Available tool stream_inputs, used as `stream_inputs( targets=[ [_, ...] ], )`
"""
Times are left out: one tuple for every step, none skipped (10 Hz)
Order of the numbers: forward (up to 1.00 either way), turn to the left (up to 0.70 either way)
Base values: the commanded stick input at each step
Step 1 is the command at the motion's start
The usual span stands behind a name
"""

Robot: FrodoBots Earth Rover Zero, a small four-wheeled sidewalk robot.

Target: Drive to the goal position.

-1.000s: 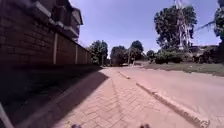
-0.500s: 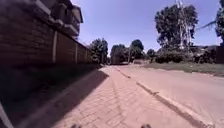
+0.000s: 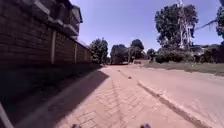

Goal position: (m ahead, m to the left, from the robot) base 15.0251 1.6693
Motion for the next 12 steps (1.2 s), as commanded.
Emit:
stream_inputs(
  targets=[
    [0.3,0.0],
    [0.3,0.0],
    [0.3,0.0],
    [0.3,0.0],
    [0.3,0.0],
    [0.3,0.0],
    [0.3,0.0],
    [0.3,0.0],
    [0.3,0.0],
    [0.3,0.0],
    [0.3,0.0],
    [0.3,0.0]
  ],
)
